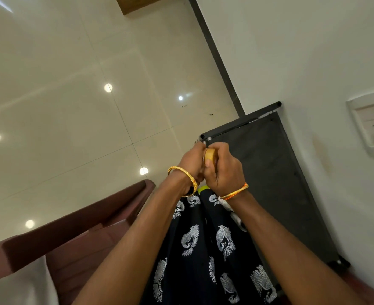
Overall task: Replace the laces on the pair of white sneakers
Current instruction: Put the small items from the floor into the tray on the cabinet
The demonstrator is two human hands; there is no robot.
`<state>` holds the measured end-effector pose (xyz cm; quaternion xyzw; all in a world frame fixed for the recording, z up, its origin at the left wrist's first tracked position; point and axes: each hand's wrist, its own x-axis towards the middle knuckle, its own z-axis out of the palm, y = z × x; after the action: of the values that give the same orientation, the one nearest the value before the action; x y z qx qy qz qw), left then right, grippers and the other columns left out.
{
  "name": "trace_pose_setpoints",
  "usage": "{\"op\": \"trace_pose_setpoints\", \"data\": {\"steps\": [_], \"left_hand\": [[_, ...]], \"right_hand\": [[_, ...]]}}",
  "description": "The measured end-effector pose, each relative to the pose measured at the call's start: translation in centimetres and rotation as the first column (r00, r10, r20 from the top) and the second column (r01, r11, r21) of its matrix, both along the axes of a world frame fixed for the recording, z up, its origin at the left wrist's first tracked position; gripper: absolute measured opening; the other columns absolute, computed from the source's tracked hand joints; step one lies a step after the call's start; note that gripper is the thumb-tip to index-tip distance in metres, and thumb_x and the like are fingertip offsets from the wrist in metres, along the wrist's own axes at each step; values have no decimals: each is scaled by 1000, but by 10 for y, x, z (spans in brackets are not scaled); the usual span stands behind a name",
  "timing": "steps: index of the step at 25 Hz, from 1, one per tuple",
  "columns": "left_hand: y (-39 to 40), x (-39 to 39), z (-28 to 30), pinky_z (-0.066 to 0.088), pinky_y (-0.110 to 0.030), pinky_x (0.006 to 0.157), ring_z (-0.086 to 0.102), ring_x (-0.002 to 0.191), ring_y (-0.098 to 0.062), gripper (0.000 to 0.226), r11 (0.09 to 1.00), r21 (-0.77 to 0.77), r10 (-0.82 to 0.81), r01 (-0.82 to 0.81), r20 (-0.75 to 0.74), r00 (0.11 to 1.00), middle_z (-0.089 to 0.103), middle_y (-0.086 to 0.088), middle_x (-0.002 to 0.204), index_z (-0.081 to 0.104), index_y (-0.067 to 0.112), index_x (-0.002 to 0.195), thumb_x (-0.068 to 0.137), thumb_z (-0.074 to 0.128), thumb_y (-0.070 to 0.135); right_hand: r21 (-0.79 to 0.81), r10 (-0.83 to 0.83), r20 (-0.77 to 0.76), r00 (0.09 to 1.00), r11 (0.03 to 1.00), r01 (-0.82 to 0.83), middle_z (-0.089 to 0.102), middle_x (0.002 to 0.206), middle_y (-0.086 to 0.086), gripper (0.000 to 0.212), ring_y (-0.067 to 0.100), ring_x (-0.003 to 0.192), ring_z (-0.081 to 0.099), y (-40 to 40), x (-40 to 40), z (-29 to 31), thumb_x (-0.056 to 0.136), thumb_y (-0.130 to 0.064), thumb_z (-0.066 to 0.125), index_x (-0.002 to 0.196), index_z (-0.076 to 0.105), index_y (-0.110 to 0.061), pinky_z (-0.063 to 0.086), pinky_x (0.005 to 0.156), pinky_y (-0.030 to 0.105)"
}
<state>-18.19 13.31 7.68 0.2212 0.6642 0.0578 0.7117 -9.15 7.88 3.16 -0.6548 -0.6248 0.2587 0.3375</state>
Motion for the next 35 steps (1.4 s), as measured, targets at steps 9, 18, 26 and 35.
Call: {"op": "trace_pose_setpoints", "data": {"steps": [9, 18, 26, 35], "left_hand": [[-31, 31, -28, 29, -36, 60, 30, 56, -17, 42, 959, 260, -71, 113, -166, 984, 34, 0, 54, 34, 16, 55, 96, 30, 25], [-61, 64, -4, 28, -26, 49, 32, 44, -9, 53, 721, 528, -424, 450, -178, 888, 35, 3, 47, 31, 16, 48, 101, 28, 16], [-121, 150, -6, 42, -26, 50, 50, 59, -16, 34, 567, 304, -810, 765, 41, 585, 52, -5, 70, 52, 16, 80, 100, 33, 35], [-338, 241, -10, 40, -25, 54, 53, 56, -15, 37, 153, 127, -985, 980, 103, 141, 62, 1, 74, 58, 13, 97, 97, 39, 45]], "right_hand": [[-185, -106, -43, 993, 978, 96, 45, 57, -9, 46, 15, 45, 47, -21, 23, -9, 91, -45, 27, 92, 45, -2, 27, 42, 19], [-356, -525, -134, 840, 817, 454, 47, 53, -6, 33, 13, 48, 50, -68, 41, 29, 91, -45, 31, 84, 38, -14, 34, 45, 21], [-763, -857, -505, -102, 388, 517, 62, 86, 9, 31, 16, 60, 62, -182, 96, 61, 91, -41, 54, 99, 56, -12, 53, 54, 32], [-488, -854, -413, -316, -85, 869, 64, 101, -3, 51, -1, 82, 63, -423, 113, 59, 64, -24, 83, 108, 57, -27, 49, 69, 14]]}}
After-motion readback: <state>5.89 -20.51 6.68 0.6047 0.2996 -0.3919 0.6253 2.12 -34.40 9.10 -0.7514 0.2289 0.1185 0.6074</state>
